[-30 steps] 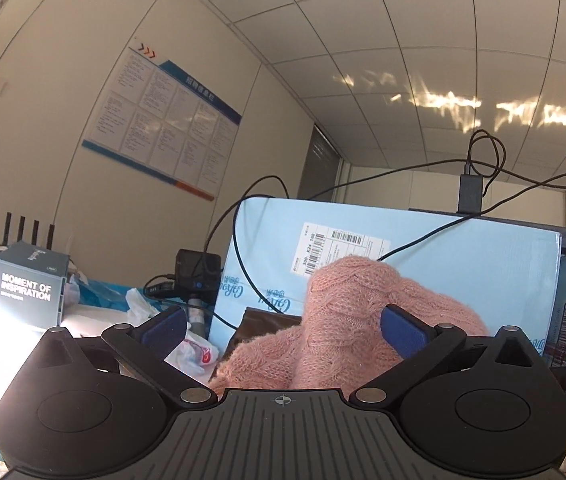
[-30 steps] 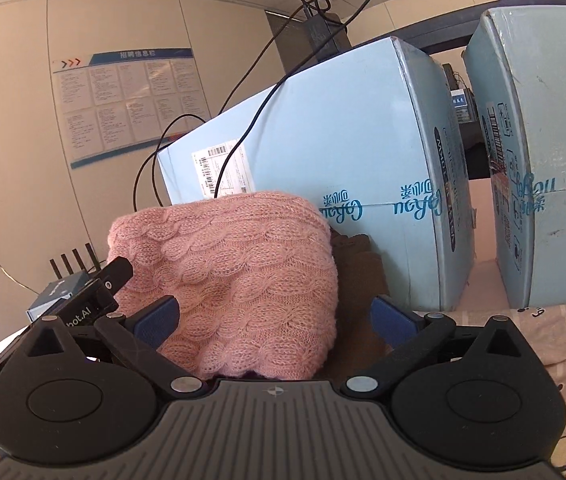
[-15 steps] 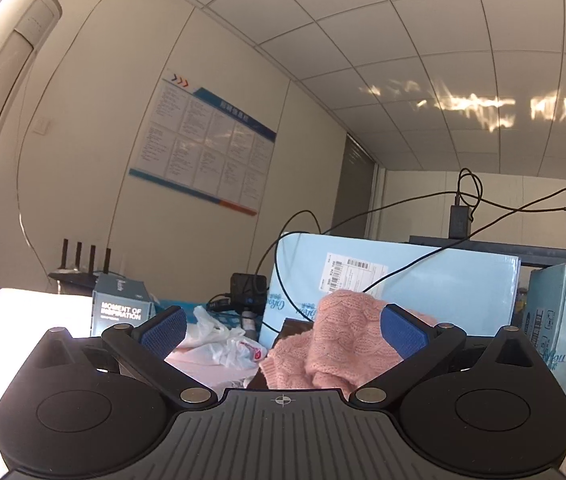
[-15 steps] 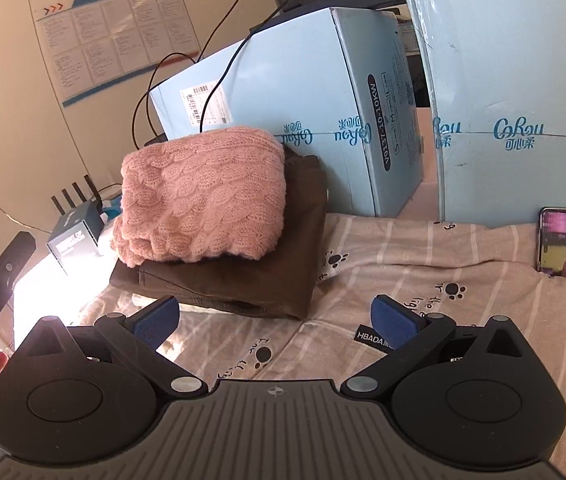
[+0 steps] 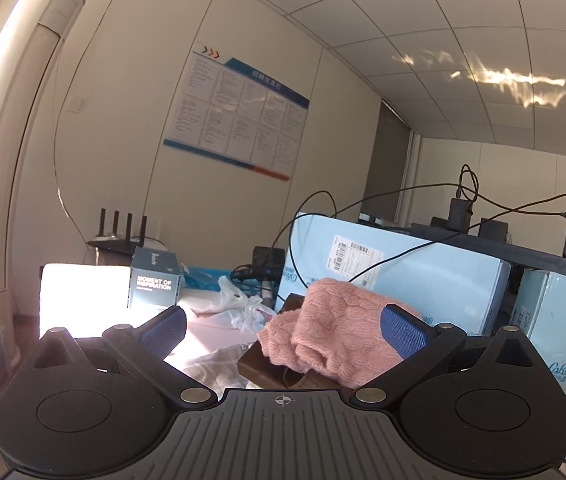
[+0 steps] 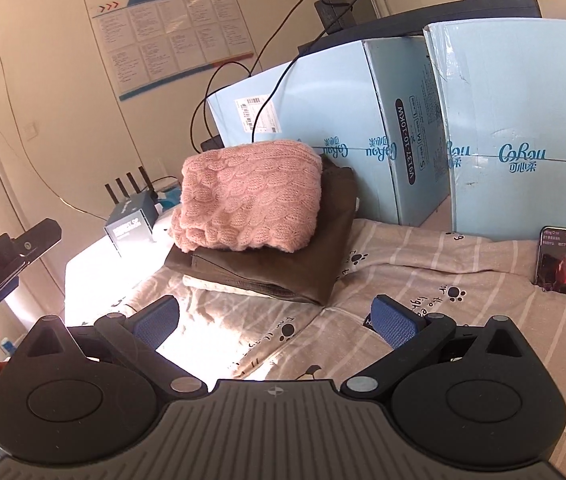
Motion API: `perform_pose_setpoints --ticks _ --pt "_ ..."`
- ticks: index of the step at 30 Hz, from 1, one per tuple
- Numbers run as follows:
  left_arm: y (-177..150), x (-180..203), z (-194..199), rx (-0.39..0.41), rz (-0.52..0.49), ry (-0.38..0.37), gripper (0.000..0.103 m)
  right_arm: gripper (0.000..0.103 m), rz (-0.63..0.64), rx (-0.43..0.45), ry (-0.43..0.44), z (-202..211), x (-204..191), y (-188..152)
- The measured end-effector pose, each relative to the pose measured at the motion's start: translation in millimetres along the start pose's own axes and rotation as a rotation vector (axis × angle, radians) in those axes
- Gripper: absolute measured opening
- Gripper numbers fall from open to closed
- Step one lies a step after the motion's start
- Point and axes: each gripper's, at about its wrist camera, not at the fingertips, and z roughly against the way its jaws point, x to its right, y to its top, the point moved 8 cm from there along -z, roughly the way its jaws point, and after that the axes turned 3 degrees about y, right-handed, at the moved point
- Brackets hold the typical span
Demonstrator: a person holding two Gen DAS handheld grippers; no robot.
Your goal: Fold clothes
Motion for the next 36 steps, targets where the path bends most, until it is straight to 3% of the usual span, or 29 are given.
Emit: perform_pose_setpoints --ticks 9,17,27,36 --pt "5.8 24.5 7.0 0.003 0.001 -0.012 0.103 0.103 0.043 0.085 0.075 24.9 -8.2 11.8" --pt "0.7 36.3 0.0 -0.012 -0.008 -0.022 0.103 0.103 0.030 0.062 0.007 18.2 11.7 13.0" --pt "2.8 31.7 4.3 -0.013 0.026 -0.002 0.103 0.103 0.042 0.065 0.017 20.1 10.4 13.0" --pt "-0.5 34.4 3.8 -0.037 -0.005 0.023 0.103 0.103 0.059 0.075 0.023 23.6 7.7 13.5"
